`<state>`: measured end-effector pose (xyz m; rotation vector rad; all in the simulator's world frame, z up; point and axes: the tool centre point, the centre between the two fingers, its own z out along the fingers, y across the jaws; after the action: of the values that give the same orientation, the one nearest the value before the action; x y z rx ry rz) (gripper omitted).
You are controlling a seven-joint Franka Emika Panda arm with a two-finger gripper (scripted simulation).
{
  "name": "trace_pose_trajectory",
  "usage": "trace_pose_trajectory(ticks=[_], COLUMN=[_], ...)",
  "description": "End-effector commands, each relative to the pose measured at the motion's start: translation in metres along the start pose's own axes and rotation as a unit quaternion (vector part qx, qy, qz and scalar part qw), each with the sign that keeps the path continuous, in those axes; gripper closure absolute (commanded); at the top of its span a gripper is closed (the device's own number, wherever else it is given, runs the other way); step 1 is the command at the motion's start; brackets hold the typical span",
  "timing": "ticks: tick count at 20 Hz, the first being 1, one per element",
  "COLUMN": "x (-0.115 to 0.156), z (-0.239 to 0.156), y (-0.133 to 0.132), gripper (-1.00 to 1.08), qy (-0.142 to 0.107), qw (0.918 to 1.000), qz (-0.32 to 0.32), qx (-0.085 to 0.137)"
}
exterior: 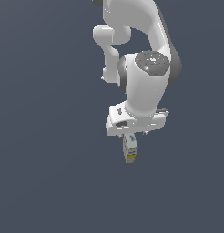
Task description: Pick up the object and move it to a goal position.
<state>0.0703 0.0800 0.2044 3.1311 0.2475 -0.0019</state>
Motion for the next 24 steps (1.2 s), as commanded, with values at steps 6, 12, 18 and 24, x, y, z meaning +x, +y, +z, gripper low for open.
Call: trace_pose_trajectory(ticks=[6, 12, 18, 24], x=[0.002, 0.001, 0.001, 0.003], z=[0.005, 0.033, 0.052, 0.052], y=[-0.001, -0.001, -0.001, -0.001], gripper=[-0.92, -0.92, -0.92, 1.08], qy=[0.000, 0.000, 0.001, 0.001], qw=[1.0000, 1.0000, 1.0000, 1.0000], qz=[-0.001, -0.001, -0.001, -0.001], qx=[0.000, 0.000, 0.000, 0.000])
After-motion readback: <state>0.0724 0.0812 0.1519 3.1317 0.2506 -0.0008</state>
